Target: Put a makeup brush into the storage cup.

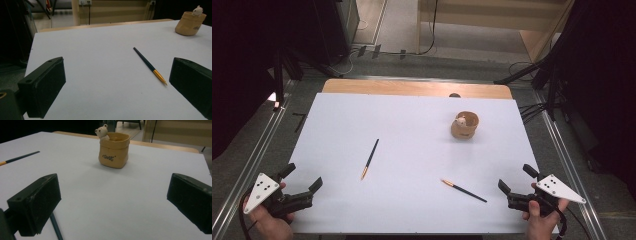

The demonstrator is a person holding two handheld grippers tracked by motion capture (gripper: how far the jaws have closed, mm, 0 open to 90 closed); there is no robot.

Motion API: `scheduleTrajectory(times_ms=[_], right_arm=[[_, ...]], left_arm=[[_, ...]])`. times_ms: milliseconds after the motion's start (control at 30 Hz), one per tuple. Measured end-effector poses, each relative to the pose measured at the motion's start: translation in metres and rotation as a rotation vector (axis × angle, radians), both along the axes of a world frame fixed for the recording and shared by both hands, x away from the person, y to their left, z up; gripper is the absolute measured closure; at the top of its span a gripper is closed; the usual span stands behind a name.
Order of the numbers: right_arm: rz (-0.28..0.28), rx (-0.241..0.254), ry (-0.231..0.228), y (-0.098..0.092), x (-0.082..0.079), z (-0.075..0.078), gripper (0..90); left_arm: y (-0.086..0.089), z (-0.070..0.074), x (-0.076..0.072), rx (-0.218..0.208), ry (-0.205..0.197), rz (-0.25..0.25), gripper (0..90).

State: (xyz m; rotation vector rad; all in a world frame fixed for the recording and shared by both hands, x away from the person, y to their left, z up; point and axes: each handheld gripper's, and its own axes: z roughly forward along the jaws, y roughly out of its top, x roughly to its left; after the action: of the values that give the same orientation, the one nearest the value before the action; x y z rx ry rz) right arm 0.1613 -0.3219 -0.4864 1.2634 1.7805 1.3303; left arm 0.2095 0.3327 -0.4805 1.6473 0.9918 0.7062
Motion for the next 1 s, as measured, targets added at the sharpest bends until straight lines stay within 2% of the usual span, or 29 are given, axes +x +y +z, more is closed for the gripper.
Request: scheduleTrajectory(times_ms=[167, 333, 433, 533, 1000], right_arm=[[0.005, -0.005, 0.004, 0.003, 0.002, 0.002, 0.0], [0.030, -0.045, 0.011, 0.012, 0.003, 0.009, 0.0], [0.039, -0.042, 0.018, 0.015, 0.005, 0.012, 0.0], [0.056, -0.061, 0.019, 0.021, 0.009, 0.018, 0.0], [0.125, -0.061, 0.024, 0.043, 0.032, 0.035, 0.0]], left_arm=[[-0.001, 0.000, 0.000, 0.001, 0.002, -0.005, 1.2], [-0.001, 0.000, 0.000, 0.001, 0.002, -0.006, 1.2], [-0.001, 0.000, -0.001, 0.001, 0.001, -0.006, 1.2], [-0.002, 0.000, -0.001, 0.001, 0.000, -0.007, 1.2], [-0.005, 0.000, 0.000, 0.003, 0.004, -0.016, 1.2]])
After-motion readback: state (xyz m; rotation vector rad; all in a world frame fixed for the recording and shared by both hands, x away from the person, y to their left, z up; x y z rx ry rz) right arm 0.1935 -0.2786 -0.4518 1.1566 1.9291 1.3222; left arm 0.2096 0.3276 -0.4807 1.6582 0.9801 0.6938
